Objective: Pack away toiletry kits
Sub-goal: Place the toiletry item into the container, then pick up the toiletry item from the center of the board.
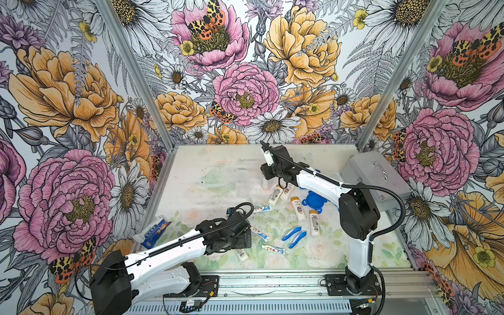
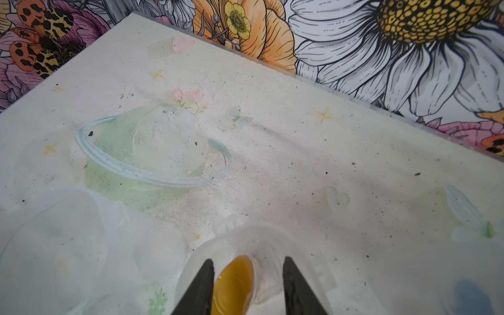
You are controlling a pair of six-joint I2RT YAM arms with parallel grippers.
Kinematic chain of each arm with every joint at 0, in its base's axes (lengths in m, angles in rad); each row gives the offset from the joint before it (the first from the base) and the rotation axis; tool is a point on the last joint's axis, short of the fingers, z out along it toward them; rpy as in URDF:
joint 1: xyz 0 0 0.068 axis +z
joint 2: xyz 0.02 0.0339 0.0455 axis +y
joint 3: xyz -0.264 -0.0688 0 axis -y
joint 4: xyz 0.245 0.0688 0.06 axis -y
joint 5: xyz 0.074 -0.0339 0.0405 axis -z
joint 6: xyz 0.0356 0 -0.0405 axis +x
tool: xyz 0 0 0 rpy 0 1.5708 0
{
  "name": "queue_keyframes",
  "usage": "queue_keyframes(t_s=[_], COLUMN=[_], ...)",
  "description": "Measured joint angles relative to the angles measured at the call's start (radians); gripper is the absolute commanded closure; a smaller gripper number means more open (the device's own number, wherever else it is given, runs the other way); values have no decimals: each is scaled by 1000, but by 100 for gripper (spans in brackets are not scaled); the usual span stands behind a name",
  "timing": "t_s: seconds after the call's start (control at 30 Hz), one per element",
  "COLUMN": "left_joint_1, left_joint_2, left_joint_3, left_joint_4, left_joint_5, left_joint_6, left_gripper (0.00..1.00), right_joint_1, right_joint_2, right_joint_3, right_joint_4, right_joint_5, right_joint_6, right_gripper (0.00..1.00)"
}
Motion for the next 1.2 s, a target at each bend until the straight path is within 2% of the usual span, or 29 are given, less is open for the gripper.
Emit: queue_keyframes(t_s=[0.1, 0.27, 0.5, 0.63, 0.77, 1.2], left_joint_1=[2, 19, 47, 65, 77, 93], left_joint_2=[-12, -4, 29, 49, 81, 153], left_joint_3=[-8, 3, 65, 110, 145, 175], left_joint_4=[-18, -29, -32, -32, -16, 84], left_joint_5=[0, -4, -16, -19, -19, 1], left_joint_6=[-3, 6, 55, 92, 134, 211], left_gripper=[1, 1, 2, 2, 1, 2], right_joint_1=[0, -3, -37, -74, -97, -122], right_joint_2=[-44, -183, -476, -576, -572, -392], right_joint_3=[-35, -143, -460, -648, -740, -743], right_joint_4=[0, 6, 10, -13, -46, -54], right_joint_5=[-13, -37, -55, -55, -54, -36], right_joint_6=[2, 23, 97, 146, 174, 187], right_gripper=[50, 48, 46, 42, 40, 41])
